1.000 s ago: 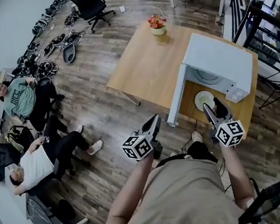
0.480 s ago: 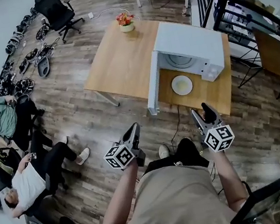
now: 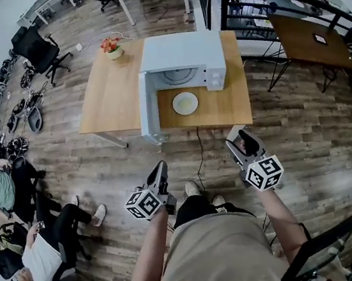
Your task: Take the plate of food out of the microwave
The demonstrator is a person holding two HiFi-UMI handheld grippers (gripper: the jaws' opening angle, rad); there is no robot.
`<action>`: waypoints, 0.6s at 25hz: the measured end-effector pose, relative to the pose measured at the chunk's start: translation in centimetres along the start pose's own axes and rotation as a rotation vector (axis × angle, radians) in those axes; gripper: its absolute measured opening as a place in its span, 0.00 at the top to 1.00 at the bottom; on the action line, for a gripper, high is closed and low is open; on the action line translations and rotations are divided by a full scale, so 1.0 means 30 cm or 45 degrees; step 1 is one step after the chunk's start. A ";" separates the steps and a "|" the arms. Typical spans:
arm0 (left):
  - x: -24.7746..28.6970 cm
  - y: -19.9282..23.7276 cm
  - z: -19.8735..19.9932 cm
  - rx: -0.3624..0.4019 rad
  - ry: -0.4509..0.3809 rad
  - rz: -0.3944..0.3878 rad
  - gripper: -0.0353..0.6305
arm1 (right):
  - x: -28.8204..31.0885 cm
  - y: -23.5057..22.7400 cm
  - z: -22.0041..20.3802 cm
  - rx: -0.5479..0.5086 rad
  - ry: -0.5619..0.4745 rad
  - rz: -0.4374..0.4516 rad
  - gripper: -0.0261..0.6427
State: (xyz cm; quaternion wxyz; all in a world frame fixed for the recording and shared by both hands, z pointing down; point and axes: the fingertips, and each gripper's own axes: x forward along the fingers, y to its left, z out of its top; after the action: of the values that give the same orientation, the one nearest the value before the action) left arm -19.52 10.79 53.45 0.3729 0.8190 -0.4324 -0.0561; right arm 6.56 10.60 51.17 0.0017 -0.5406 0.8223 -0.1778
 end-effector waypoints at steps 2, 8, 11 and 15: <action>0.017 -0.063 -0.083 0.006 0.063 -0.037 0.94 | -0.106 -0.045 -0.035 0.006 0.002 -0.058 0.57; -0.023 -0.186 -0.313 -0.001 0.145 -0.083 0.94 | -0.348 -0.108 -0.174 0.060 0.032 -0.131 0.57; -0.049 -0.209 -0.377 0.006 0.160 -0.065 0.94 | -0.398 -0.106 -0.198 0.038 0.049 -0.093 0.57; -0.072 -0.222 -0.399 0.019 0.171 -0.054 0.94 | -0.454 -0.105 -0.221 0.046 0.068 -0.097 0.57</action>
State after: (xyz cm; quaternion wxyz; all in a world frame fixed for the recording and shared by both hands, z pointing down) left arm -11.47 21.45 57.13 0.3936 0.8327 -0.3895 -0.0056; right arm 13.72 23.54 55.73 -0.0173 -0.5665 0.7974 -0.2071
